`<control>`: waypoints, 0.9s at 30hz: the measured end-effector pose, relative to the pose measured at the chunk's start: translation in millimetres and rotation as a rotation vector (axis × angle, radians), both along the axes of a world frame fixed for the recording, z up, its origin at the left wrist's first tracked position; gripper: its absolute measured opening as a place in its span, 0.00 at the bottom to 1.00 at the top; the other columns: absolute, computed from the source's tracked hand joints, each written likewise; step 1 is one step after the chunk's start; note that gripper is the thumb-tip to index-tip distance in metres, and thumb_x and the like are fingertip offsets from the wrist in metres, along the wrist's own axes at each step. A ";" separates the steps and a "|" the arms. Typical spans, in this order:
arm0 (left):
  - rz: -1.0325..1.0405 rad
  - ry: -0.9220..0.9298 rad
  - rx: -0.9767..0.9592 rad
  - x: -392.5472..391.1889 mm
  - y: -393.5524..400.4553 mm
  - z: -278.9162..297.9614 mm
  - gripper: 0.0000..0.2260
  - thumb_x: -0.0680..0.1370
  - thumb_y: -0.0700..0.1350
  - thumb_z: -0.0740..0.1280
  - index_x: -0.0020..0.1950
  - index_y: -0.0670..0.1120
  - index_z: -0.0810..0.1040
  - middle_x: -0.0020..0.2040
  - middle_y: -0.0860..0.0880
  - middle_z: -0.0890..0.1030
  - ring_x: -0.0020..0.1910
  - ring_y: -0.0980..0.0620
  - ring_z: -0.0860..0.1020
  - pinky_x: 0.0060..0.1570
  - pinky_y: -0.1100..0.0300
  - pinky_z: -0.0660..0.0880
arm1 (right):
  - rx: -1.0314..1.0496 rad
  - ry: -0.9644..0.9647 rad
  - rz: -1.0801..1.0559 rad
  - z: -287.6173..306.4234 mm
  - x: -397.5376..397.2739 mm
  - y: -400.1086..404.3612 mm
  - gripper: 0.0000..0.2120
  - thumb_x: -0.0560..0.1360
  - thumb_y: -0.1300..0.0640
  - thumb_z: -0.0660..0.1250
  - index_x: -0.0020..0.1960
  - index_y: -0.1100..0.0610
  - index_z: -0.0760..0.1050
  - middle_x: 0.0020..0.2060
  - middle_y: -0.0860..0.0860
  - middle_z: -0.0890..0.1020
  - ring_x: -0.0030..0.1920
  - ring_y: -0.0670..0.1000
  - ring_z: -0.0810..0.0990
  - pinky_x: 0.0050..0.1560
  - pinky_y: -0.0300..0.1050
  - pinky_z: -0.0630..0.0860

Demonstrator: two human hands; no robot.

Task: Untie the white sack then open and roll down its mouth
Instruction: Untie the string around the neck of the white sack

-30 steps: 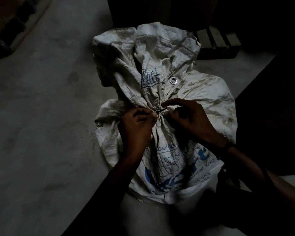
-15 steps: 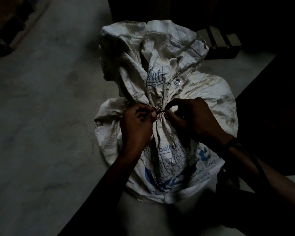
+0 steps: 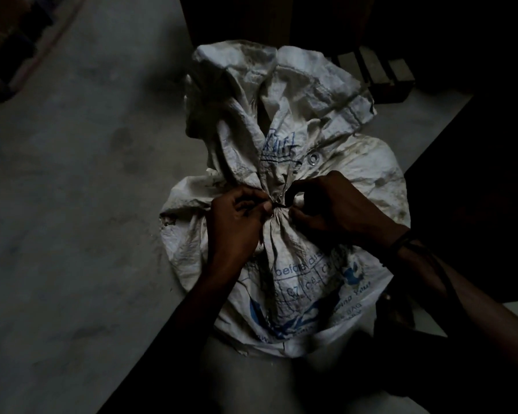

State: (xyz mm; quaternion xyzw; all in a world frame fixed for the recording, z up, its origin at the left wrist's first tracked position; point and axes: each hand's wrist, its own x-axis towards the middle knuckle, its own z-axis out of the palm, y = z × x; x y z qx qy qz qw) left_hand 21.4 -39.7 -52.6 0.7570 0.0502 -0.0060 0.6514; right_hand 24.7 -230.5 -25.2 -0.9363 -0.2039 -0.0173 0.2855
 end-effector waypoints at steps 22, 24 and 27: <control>-0.016 0.031 -0.054 5.9 6.8 4.0 0.03 0.73 0.34 0.75 0.44 0.39 0.83 0.41 0.39 0.86 0.43 0.40 0.86 0.47 0.46 0.83 | 0.151 0.097 -0.153 -16.4 -9.1 7.2 0.05 0.75 0.44 0.70 0.46 0.44 0.82 0.39 0.46 0.85 0.40 0.44 0.83 0.40 0.47 0.77; -0.016 0.018 -0.057 5.2 5.7 5.4 0.03 0.73 0.34 0.76 0.44 0.38 0.83 0.41 0.38 0.86 0.43 0.41 0.86 0.47 0.48 0.83 | 0.196 0.139 -0.112 -15.6 -6.6 5.0 0.04 0.76 0.50 0.73 0.42 0.45 0.80 0.37 0.48 0.84 0.38 0.43 0.81 0.40 0.44 0.75; -0.027 -0.029 -0.025 5.3 5.5 9.7 0.04 0.72 0.34 0.76 0.44 0.39 0.84 0.40 0.43 0.86 0.40 0.49 0.86 0.44 0.54 0.82 | 0.474 0.332 -0.036 -10.0 -3.3 0.5 0.04 0.79 0.60 0.73 0.46 0.58 0.83 0.38 0.50 0.84 0.39 0.43 0.80 0.42 0.39 0.75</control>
